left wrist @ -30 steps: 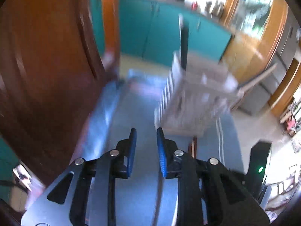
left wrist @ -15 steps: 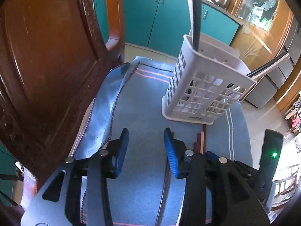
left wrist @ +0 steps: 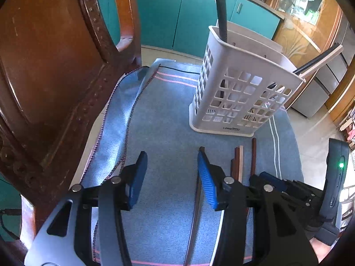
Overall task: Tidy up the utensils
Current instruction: 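Move both open grippers back down to the remaining chopsticks on the cloth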
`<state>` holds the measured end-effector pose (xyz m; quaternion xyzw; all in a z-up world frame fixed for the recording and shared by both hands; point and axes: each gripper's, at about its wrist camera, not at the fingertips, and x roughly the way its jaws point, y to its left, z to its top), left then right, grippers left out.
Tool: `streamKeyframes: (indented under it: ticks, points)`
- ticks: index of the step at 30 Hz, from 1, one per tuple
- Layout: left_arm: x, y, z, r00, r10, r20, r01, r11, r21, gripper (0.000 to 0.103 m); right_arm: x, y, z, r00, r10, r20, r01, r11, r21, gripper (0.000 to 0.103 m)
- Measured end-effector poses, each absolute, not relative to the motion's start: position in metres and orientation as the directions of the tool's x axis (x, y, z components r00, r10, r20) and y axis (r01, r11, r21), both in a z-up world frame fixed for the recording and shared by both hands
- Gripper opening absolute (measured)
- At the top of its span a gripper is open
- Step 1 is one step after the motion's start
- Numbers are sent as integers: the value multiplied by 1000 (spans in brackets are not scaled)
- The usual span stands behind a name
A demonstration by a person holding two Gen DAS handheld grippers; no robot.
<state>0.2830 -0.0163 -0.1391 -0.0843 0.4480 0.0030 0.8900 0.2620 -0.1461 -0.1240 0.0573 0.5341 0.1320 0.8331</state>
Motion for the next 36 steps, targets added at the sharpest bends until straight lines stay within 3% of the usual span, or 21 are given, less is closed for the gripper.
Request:
streamKeyframes:
  ticks: [27,28,30,31,36]
  points:
    - [284,-28,-152,562,-64,-825,-50,992,-112,55,261,-137,-128,425,259,-867,-157,965,211,31]
    - [283,-29,-153,560,-64,-826,-48,993,-110,56,261,-137,-128,425,264,-866,-159,963,216,30]
    - [283,-30,-154,559,-63,-827,-46,993,-106,56,260,-138,-129,420,287,-861,-159,957,242,15]
    - [283,-30,-154,558,-63,-828,-45,993,-105,56,261,-138,-129,415,307,-856,-161,951,263,12]
    - [283,-29,-156,554,-56,-830,-46,994,-98,56,260,-132,-129,420,305,-855,-170,951,256,6]
